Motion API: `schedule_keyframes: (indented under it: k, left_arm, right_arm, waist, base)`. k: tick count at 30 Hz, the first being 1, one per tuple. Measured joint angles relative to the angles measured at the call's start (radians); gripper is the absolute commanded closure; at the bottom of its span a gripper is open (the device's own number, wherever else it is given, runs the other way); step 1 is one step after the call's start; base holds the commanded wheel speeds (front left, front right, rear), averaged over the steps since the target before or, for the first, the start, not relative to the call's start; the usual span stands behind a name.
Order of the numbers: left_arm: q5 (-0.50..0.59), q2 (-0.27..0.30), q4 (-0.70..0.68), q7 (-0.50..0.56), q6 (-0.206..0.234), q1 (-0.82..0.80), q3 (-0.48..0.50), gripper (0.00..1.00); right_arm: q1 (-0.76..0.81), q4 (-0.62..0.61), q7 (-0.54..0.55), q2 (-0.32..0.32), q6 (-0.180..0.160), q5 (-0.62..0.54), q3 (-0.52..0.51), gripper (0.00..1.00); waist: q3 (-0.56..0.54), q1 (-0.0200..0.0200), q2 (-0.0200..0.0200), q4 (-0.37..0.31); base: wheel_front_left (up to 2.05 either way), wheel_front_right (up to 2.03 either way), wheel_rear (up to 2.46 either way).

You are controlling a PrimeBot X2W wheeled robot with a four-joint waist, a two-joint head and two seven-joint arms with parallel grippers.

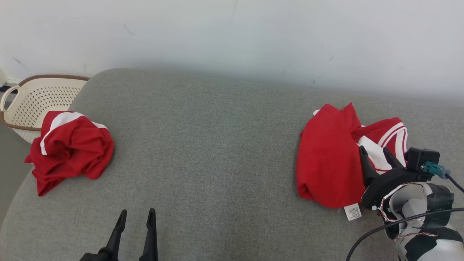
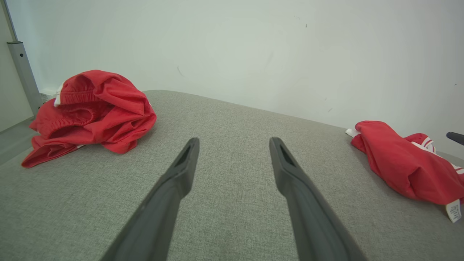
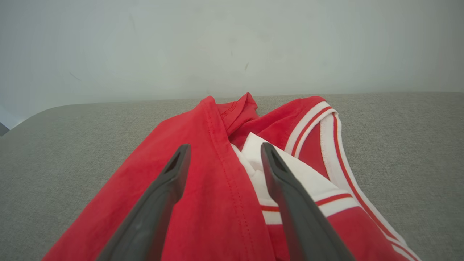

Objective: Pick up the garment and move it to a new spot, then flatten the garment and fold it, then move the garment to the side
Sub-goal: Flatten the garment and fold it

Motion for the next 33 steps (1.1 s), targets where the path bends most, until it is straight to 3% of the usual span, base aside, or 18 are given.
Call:
schedule_keyframes:
  k: [15,16,17,18,19,33]
  left_arm:
    - [0.002,0.000,-0.002,0.000,-0.011,0.002,-0.001,0.00]
    - [0.002,0.000,-0.002,0.000,-0.015,0.002,0.000,0.00]
    - [0.002,0.000,-0.002,0.000,-0.016,0.002,0.000,0.00]
    - [0.002,0.000,-0.003,0.000,-0.016,0.001,0.000,0.00]
    - [0.002,0.000,-0.003,0.000,-0.016,0.001,-0.001,0.00]
    - [0.002,0.000,0.008,0.000,0.000,-0.006,0.001,0.00]
  right_arm:
    - [0.002,0.103,0.046,-0.001,0.000,0.000,0.013,0.00]
    - [0.005,0.113,0.051,-0.001,0.000,0.002,0.013,0.10]
    - [0.005,0.123,0.053,-0.001,0.000,0.003,0.013,0.55]
    - [0.003,0.131,0.054,-0.002,0.000,0.002,0.014,0.86]
    - [0.002,0.139,0.057,-0.002,0.000,0.002,0.015,1.00]
    - [-0.042,0.086,-0.031,0.004,0.000,0.005,0.024,1.00]
  waist:
    - [0.012,0.0000,0.0000,0.030]
    - [0.014,0.0000,0.0000,0.031]
    - [0.017,0.0000,0.0000,0.033]
    - [0.020,0.0000,0.0000,0.034]
    - [0.023,0.0000,-0.0001,0.035]
    - [0.025,0.0000,0.0000,0.028]
  base:
    - [0.00,0.00,0.00]
    - [0.00,0.00,0.00]
    - [0.00,0.00,0.00]
    - [0.00,0.00,0.00]
    - [0.00,0.00,0.00]
    - [0.00,0.00,0.00]
